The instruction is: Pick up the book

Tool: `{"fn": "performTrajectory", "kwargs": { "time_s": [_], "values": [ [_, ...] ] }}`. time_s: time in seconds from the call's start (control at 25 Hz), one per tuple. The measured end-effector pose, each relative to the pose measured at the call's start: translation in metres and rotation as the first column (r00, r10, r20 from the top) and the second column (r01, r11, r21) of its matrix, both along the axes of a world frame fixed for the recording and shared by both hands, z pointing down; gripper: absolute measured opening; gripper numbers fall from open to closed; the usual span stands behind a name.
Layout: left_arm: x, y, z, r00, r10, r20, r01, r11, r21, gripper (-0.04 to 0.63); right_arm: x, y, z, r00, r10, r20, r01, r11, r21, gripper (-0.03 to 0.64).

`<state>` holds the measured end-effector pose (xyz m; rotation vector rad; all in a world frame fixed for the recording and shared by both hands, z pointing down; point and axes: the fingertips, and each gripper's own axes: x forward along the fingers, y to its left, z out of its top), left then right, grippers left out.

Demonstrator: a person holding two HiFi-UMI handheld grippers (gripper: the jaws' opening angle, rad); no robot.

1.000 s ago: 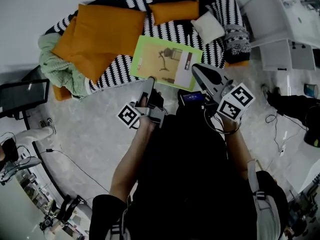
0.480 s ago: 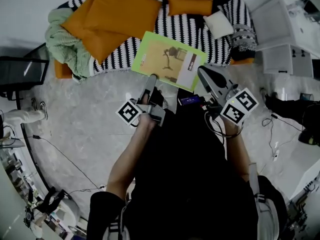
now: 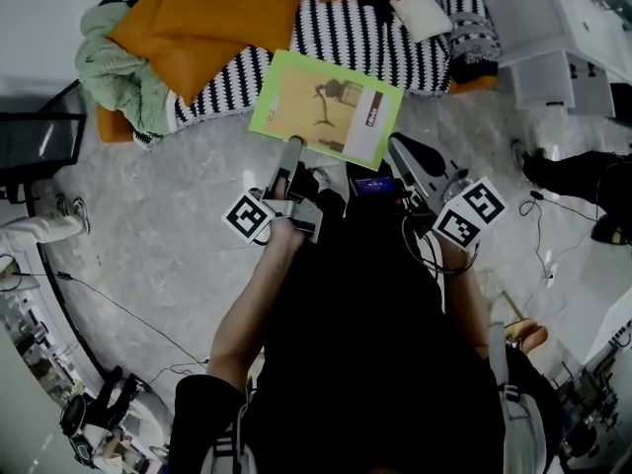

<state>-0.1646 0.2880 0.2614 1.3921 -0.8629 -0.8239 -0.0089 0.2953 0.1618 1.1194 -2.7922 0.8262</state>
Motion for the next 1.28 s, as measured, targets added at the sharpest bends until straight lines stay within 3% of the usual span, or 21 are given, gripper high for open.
{"fn": "performTrajectory", "kwargs": {
  "time_s": [0.24,1.28],
  "values": [
    [0.009,0.022,-0.005,1.000,0.011,-0.013,-0.011,1.000,0.017,0.135,0.010,0.029,-0.003,1.000,0.019,-0.009,-0.018,0.999,0.029,0.017],
    [0.121,0.043,-0.024,0.999,0.045,-0.023,-0.044,0.999,0.020,0.135,0.100,0.050,-0.025,1.000,0.000,-0.013,0.001,0.997,0.071,0.017]
  ]
}}
